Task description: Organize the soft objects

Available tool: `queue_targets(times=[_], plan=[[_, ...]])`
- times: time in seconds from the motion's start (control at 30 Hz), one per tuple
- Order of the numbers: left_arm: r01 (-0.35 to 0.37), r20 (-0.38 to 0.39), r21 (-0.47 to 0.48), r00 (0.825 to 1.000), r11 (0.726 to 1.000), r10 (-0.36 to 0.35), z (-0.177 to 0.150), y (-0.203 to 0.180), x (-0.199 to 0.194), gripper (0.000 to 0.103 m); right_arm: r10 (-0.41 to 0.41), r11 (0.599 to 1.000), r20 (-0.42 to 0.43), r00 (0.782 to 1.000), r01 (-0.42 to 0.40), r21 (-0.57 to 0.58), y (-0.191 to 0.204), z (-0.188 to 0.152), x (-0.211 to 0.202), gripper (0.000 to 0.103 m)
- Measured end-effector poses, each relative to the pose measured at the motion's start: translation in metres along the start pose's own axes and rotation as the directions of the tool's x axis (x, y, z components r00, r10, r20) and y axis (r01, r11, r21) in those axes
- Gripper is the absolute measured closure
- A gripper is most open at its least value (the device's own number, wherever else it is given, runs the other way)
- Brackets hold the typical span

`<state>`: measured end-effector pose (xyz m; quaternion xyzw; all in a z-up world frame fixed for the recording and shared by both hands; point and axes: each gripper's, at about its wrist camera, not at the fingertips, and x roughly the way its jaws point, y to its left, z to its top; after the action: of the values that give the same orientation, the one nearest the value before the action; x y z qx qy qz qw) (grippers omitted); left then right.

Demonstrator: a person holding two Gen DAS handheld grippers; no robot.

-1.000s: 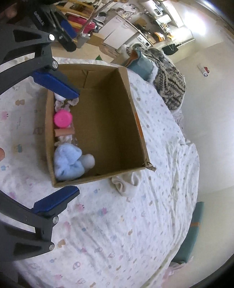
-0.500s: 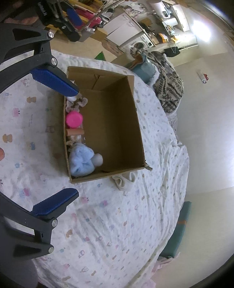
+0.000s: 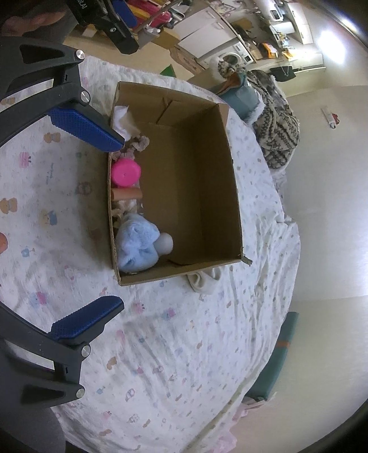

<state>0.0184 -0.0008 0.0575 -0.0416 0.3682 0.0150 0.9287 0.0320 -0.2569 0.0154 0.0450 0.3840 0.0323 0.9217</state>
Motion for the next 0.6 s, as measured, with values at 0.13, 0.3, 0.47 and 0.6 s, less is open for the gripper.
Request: queue_targets(times=[0.13,0.3,0.47,0.6], plan=[[0.003,-0.006,0.004,1.0,1.0,-0.003,0.0006,-0.0009,0.0031,0.001,-0.004,1.0,-0.008,1.0,0.003,-0.01,0.0024,-0.0011,0.0036,0.0],[0.032,-0.022,-0.005,0.999,0.999,-0.032,-0.0002,-0.0026,0.0051,0.001,-0.006,1.0,-0.01,1.0,0.005,-0.025,0.0059,-0.0022,0.0039,0.0],[0.033,-0.014,0.025,0.999,0.999,-0.032,-0.0027,-0.0082,0.0044,0.001,-0.006,1.0,-0.008,1.0,0.006,-0.028,0.0065,-0.0019,0.0034,0.0],[0.033,-0.013,0.036,0.999,0.999,-0.033,-0.0042,-0.01,0.0041,0.001,-0.005,1.0,-0.007,1.0,0.005,-0.027,0.007,-0.0018,0.003,0.0]])
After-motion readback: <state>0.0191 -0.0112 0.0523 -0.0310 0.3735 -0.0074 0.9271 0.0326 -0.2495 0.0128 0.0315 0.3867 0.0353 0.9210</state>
